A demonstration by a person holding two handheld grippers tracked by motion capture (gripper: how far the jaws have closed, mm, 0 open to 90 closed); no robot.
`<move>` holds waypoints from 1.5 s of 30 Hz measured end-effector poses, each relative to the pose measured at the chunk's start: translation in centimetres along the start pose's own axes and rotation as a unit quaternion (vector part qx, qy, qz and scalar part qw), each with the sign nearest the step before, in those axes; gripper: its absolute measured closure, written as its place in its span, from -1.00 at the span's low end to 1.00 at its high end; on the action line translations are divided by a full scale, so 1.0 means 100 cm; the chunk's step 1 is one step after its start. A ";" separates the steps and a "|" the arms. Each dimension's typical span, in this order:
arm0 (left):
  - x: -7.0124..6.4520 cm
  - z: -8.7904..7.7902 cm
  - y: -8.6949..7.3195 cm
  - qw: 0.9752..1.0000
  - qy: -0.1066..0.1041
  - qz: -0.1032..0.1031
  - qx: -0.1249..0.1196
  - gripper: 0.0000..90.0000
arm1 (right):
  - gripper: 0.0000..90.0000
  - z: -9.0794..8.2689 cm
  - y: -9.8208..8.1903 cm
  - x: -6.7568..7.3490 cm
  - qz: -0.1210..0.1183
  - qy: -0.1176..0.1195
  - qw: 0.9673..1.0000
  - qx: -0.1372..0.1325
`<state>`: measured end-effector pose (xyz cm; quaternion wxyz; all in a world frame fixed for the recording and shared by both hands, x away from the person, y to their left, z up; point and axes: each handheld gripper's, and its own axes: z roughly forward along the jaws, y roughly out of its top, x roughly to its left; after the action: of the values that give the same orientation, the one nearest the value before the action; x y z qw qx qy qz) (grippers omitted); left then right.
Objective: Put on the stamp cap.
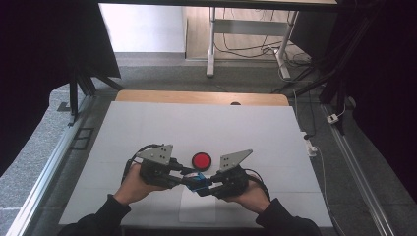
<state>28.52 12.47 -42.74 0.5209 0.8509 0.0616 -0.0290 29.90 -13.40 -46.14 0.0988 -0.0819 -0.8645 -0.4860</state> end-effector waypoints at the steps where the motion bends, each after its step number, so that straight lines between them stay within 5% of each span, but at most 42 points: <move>1: 0.000 0.000 0.000 1.000 -0.001 0.001 0.000 0.56 | 0.53 0.000 0.000 0.000 -0.001 0.000 1.000 0.000; 25: 0.003 0.002 -0.006 0.999 -0.028 -0.011 -0.030 0.56 | 0.54 -0.004 0.003 0.003 -0.019 0.014 1.000 -0.015; 45: 0.003 0.004 -0.004 1.000 -0.011 -0.016 -0.016 0.56 | 0.40 -0.004 0.002 0.004 -0.019 -0.010 1.000 -0.021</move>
<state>28.77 12.31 -43.27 0.5343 0.8412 0.0694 -0.0458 29.63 -13.64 -45.66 0.0787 -0.0724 -0.8566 -0.5049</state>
